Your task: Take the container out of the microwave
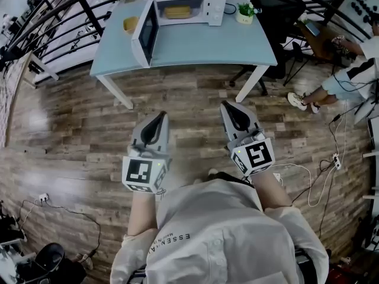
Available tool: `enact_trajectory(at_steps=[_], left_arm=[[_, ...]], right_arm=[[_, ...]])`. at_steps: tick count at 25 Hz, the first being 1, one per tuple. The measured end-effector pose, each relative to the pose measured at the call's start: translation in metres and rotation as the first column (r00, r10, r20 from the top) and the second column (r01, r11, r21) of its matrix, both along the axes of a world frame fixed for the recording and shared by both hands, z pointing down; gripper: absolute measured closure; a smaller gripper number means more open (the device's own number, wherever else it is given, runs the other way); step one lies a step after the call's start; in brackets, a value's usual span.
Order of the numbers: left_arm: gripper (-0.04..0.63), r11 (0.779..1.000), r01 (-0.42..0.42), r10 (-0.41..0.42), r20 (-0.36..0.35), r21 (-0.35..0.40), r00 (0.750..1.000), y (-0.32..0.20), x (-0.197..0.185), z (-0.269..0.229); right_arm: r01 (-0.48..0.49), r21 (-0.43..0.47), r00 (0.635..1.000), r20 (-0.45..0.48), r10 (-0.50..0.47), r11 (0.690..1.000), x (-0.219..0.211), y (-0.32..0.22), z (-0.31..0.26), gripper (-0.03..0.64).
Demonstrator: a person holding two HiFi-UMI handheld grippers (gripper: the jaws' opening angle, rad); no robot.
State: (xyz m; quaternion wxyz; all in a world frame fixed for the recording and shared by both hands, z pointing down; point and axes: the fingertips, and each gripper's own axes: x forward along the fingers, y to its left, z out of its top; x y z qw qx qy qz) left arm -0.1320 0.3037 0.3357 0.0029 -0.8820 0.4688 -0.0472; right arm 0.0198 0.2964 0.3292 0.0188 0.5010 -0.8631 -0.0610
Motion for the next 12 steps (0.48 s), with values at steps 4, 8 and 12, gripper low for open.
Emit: enact_trajectory(at_steps=[4, 8, 12], left_arm=[[0.594, 1.0, 0.003, -0.003, 0.0, -0.01, 1.0, 0.001, -0.006, 0.004], [0.594, 1.0, 0.007, -0.007, -0.003, -0.014, 1.0, -0.001, -0.01, 0.005], [0.594, 1.0, 0.016, -0.016, -0.004, -0.015, 1.0, -0.007, -0.011, 0.006]], right_arm=[[-0.019, 0.021, 0.999, -0.04, 0.019, 1.0, -0.005, -0.001, 0.001, 0.599], [-0.028, -0.023, 0.998, -0.048, 0.027, 0.999, -0.007, -0.009, 0.011, 0.394], [-0.032, -0.039, 0.997, -0.077, 0.029, 0.999, -0.006, -0.018, 0.018, 0.394]])
